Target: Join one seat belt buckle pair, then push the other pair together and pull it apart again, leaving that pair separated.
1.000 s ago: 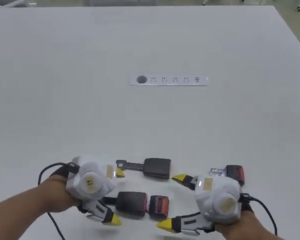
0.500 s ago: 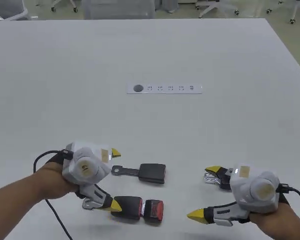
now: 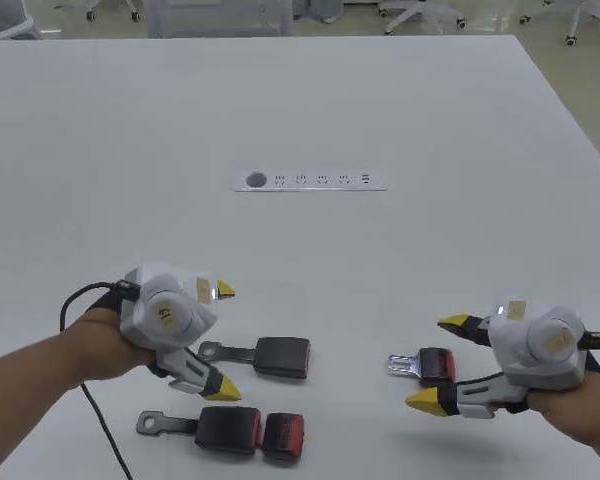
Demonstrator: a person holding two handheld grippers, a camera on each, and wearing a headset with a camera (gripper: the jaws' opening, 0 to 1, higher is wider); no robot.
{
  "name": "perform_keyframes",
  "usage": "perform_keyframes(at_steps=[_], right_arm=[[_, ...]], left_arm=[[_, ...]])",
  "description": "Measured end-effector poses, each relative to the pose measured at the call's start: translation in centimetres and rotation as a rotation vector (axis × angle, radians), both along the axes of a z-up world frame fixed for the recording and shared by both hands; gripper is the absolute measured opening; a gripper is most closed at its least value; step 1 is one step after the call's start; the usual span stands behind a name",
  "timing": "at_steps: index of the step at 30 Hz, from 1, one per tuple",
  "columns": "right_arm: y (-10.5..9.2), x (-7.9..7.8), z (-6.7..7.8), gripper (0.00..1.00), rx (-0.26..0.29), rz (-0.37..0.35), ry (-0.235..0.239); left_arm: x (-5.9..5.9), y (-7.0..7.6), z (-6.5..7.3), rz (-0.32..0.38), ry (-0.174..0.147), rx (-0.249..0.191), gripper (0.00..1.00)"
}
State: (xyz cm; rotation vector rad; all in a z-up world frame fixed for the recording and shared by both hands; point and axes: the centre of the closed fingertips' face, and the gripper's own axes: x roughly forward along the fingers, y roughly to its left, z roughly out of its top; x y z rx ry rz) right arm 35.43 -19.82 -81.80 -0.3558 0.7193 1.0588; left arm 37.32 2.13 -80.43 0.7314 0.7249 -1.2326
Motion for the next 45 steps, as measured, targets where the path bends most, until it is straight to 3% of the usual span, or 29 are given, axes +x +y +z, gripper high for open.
perform_keyframes(at_steps=[7,19,20,21,24,30,35,38,39,43,45], right_arm=[[-1.5,-0.2,-1.7,0.7,-0.007,0.059,0.061],[-2.3,-0.5,-3.2,0.64,-0.018,0.152,0.108],[-2.2,-0.6,-3.2,0.63,-0.017,0.164,0.102],[-2.2,-0.5,-3.3,0.62,-0.021,0.176,0.097],[-2.2,-0.5,-3.5,0.58,-0.016,0.191,0.101],[-1.7,-0.7,-3.5,0.48,-0.025,0.273,0.082],[-1.6,-0.7,-3.5,0.45,-0.026,0.278,0.074],[-1.6,-0.6,-3.6,0.41,-0.043,0.303,0.037],[-1.6,-0.6,-3.5,0.39,-0.044,0.301,0.032],[-1.4,-0.8,-3.4,0.37,-0.038,0.327,0.0],[-1.4,-0.8,-3.3,0.36,-0.024,0.318,0.007]], left_arm=[[0.0,-1.6,-2.4,-0.02,0.052,0.003,0.8],[-0.2,-3.3,-5.6,-0.058,0.13,0.01,0.72],[-0.2,-3.2,-5.6,-0.043,0.136,0.008,0.72],[-0.1,-3.7,-5.4,-0.063,0.123,-0.02,0.71],[0.4,-3.5,-5.3,-0.06,0.123,-0.02,0.65],[-0.3,-3.7,-5.2,-0.141,0.127,-0.013,0.49],[-0.3,-3.9,-5.1,-0.152,0.138,-0.028,0.43],[-0.4,-4.0,-5.0,-0.159,0.139,-0.033,0.41],[-0.4,-3.9,-5.1,-0.177,0.123,-0.028,0.36],[-0.3,-3.9,-5.1,-0.186,0.127,-0.031,0.35],[-0.2,-3.9,-5.2,-0.186,0.133,-0.032,0.34]])
